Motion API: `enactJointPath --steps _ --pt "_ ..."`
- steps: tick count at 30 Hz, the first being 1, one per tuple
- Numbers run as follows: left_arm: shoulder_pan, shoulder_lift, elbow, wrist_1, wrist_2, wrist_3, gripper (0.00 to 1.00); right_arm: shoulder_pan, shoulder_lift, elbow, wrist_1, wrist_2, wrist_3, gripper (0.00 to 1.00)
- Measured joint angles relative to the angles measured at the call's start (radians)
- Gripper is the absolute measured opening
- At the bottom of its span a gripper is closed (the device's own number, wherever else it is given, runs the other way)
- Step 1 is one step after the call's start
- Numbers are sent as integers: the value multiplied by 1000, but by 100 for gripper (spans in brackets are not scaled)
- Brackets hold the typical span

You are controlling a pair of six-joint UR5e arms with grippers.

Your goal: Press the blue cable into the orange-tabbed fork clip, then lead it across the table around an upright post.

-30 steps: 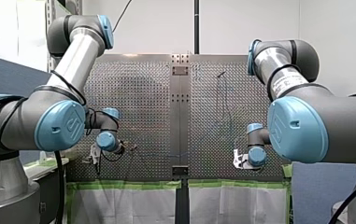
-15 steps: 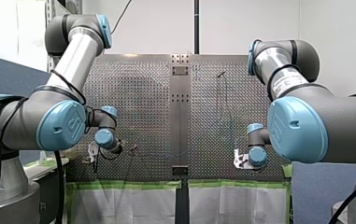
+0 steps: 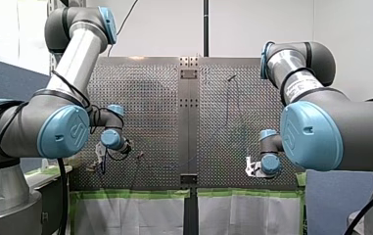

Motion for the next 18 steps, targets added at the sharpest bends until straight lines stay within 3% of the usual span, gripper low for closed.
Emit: enactJointPath --steps 10,18 --pt "-10 0 0 -56 -49 48 1 0 0 0 0 -1 0 0" --pt "-49 -6 0 -110 -115 89 1 0 0 0 0 -2 0 0"
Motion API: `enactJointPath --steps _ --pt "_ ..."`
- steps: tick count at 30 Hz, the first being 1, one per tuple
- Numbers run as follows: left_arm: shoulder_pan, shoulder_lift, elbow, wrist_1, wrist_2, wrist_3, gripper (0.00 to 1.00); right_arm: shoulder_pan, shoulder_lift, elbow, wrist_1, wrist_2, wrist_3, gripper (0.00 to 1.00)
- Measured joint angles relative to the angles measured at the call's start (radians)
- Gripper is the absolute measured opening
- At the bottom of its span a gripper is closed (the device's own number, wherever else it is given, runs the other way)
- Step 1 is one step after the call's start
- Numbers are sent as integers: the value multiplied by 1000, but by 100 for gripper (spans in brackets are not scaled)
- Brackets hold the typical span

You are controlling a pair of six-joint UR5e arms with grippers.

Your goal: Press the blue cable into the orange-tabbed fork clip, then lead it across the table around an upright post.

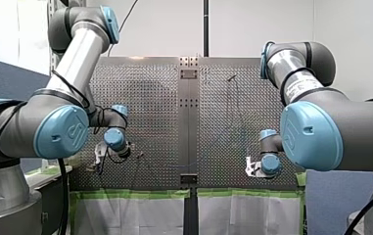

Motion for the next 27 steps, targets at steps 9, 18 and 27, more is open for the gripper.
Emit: enactJointPath --steps 9,18,27 --pt "-31 -3 0 -30 -51 2 1 0 0 0 0 0 0 0" --pt "-61 -4 0 -79 -98 -2 1 1 0 0 0 0 -2 0" --pt "-68 -4 0 -95 -104 -1 1 1 0 0 0 0 -3 0"
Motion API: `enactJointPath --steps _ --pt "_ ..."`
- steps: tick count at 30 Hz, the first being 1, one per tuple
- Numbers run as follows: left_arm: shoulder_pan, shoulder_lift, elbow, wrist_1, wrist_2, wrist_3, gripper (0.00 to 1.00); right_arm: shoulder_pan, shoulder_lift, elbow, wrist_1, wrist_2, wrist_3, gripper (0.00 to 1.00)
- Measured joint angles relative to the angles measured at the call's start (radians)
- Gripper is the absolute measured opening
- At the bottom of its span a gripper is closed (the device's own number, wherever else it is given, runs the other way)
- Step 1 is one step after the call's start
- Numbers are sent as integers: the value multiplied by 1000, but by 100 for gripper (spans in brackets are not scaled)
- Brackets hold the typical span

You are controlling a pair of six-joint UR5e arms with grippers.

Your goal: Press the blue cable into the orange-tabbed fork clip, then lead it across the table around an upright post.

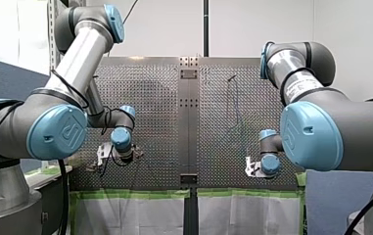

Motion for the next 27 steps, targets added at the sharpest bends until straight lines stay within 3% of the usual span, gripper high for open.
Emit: enactJointPath --steps 12,27 --pt "-6 0 0 -5 55 -36 1 0 0 0 0 2 -1 0" --pt "16 0 0 -4 59 -68 1 0 0 0 0 1 -3 0"
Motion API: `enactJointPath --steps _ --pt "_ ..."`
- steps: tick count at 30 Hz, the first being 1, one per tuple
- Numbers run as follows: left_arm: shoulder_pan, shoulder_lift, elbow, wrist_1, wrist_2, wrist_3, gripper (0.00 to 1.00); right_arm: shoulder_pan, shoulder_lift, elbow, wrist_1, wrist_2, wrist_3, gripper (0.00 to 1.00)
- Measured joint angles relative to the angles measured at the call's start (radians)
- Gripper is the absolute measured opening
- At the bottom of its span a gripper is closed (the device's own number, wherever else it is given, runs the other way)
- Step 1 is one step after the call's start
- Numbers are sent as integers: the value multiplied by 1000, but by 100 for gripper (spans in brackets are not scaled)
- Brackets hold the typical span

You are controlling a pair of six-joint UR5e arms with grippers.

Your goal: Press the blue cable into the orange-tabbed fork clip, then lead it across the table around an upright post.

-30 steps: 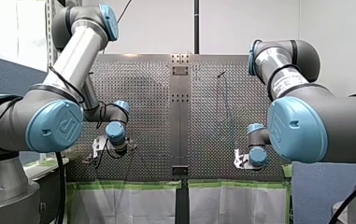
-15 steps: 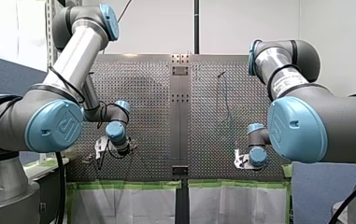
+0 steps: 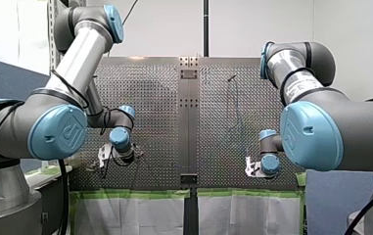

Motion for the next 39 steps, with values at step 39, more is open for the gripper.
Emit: enactJointPath --steps 39 --pt "144 0 0 92 197 -72 1 -12 0 0 -3 3 5 0"
